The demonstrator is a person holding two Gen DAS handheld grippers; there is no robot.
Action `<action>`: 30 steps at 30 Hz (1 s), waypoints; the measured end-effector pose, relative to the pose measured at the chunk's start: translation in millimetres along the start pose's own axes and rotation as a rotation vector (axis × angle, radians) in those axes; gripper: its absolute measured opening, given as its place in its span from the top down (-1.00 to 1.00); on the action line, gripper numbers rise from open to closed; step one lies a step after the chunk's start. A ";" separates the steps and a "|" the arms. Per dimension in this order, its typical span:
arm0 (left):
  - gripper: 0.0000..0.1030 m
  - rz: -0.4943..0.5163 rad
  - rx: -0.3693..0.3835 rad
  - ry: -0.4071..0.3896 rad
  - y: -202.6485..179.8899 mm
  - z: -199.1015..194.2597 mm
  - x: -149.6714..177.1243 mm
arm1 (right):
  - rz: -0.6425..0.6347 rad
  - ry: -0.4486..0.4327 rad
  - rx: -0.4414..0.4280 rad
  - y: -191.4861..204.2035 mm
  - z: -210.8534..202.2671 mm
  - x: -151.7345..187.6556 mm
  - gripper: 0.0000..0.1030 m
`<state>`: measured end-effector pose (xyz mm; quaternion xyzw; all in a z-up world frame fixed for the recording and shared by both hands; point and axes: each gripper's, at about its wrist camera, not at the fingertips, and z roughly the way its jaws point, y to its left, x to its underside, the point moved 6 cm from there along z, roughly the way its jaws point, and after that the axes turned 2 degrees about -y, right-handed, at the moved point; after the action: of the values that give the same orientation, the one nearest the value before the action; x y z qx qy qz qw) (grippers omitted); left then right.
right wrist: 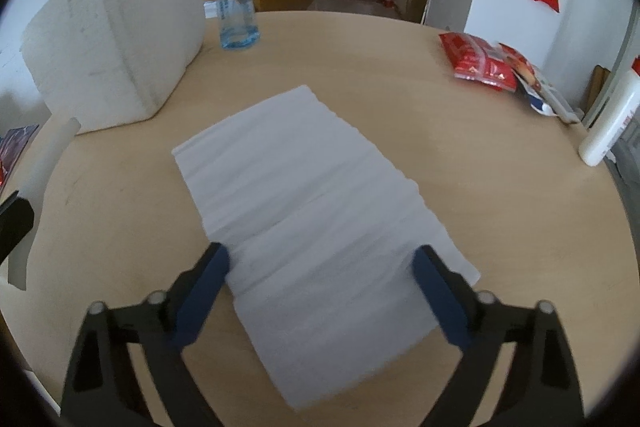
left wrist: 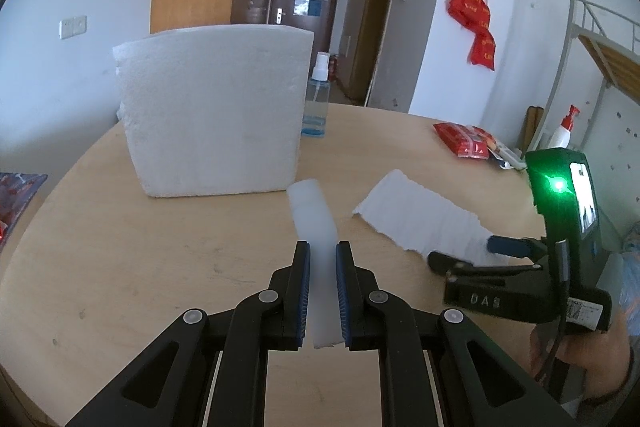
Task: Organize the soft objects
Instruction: 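Hold the foam strip up with the left gripper while the right tool approaches the paper towel, then close the right gripper on the middle of the white paper towel, then carry the foam strip with the left gripper and paper towel with the right gripper to the box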
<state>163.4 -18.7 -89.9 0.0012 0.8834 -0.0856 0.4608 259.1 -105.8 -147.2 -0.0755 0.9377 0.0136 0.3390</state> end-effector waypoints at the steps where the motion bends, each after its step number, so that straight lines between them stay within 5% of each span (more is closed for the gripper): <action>1: 0.74 0.001 0.002 -0.001 0.2 -0.6 0.0 | 0.003 -0.008 0.006 -1.1 -1.8 -0.9 -0.46; 4: 0.74 0.000 0.004 -0.007 1.5 -1.8 -0.5 | 0.006 -0.016 0.013 -4.1 -5.4 -2.6 0.05; 6: 0.74 0.000 0.004 -0.010 1.4 -2.9 -0.3 | 0.005 -0.025 0.003 -3.9 -7.2 -2.3 0.55; 8: 0.74 0.005 0.001 -0.014 0.2 -4.3 0.0 | 0.006 -0.038 -0.022 -1.7 -8.1 -1.9 0.69; 13: 0.74 0.012 0.000 -0.021 -2.2 -8.3 -0.9 | 0.040 -0.098 -0.104 -1.3 -19.3 -1.7 0.76; 30: 0.74 0.034 -0.004 -0.070 -11.9 -32.1 -9.7 | 0.084 -0.263 -0.146 -12.5 -90.5 -9.1 0.76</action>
<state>141.9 -24.8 -62.1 0.0125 0.8667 -0.0761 0.4928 210.6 -123.9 -71.4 -0.0581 0.8841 0.1057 0.4515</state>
